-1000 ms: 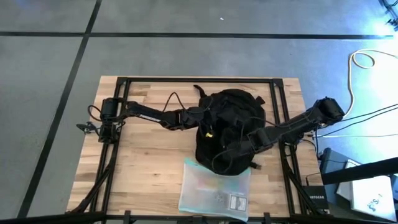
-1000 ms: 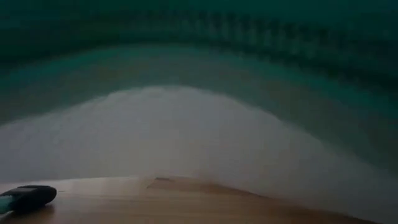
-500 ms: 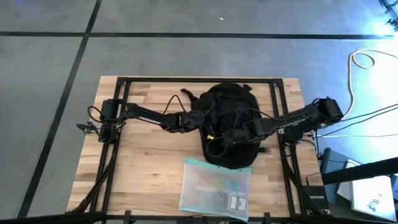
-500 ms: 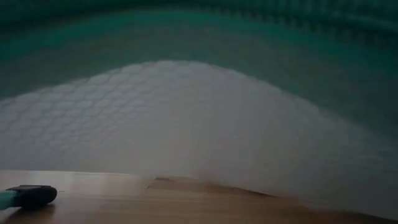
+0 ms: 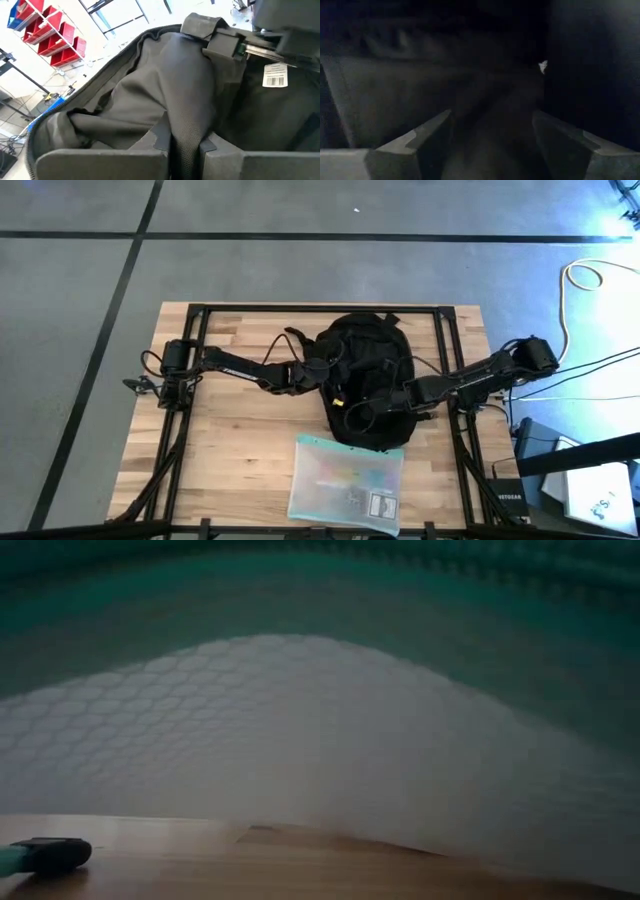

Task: Unpack backpack
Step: Remove the black cellphone from the black backpack

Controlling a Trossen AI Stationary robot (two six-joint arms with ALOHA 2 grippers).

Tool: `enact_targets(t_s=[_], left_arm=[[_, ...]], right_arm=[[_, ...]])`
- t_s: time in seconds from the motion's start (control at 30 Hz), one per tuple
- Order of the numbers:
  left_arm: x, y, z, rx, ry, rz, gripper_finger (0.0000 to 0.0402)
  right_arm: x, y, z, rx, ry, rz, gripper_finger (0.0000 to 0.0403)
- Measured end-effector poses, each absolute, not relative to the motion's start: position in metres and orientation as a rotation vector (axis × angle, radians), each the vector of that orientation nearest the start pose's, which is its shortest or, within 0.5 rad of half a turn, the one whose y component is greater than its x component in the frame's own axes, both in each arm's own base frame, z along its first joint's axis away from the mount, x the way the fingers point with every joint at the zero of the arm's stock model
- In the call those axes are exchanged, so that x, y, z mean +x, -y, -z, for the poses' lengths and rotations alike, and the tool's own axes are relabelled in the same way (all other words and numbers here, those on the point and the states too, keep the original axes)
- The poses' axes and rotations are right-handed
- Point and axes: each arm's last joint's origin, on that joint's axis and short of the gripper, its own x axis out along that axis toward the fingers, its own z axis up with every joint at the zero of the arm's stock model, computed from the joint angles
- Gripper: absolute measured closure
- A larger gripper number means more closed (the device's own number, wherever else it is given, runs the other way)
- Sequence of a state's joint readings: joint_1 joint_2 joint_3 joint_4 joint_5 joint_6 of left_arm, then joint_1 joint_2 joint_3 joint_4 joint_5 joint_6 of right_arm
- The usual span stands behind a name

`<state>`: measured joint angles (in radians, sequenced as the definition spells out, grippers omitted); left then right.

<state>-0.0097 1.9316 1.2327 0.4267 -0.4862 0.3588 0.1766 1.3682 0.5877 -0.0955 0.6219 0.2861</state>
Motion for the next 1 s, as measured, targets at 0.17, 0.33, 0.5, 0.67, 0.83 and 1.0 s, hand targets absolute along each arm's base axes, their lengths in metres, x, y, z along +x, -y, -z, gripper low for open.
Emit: enact_targets(t_s=[0.17,0.33,0.5,0.67,0.83,1.0], left_arm=[[0.429,-0.009,-0.214,0.412,-0.347,-0.422,0.0394],[0.429,-0.009,-0.216,0.406,-0.332,-0.416,0.0394],[0.429,-0.008,-0.219,0.405,-0.327,-0.408,0.0394],[0.428,-0.009,-0.222,0.405,-0.315,-0.414,0.0394],[0.428,-0.01,-0.222,0.406,-0.318,-0.421,0.0394],[0.428,-0.01,-0.222,0.406,-0.319,-0.423,0.0394]], right_arm=[[0.229,-0.023,-0.163,0.107,-0.643,0.481,0.0146],[0.236,-0.044,-0.184,0.315,-0.522,0.23,0.0146],[0.239,-0.059,-0.193,0.525,-0.461,0.085,0.0146],[0.241,-0.078,-0.213,0.592,-0.31,-0.125,0.0146],[0.238,-0.094,-0.226,0.619,-0.222,-0.264,0.0146],[0.233,-0.102,-0.211,0.594,-0.348,-0.181,0.0146]])
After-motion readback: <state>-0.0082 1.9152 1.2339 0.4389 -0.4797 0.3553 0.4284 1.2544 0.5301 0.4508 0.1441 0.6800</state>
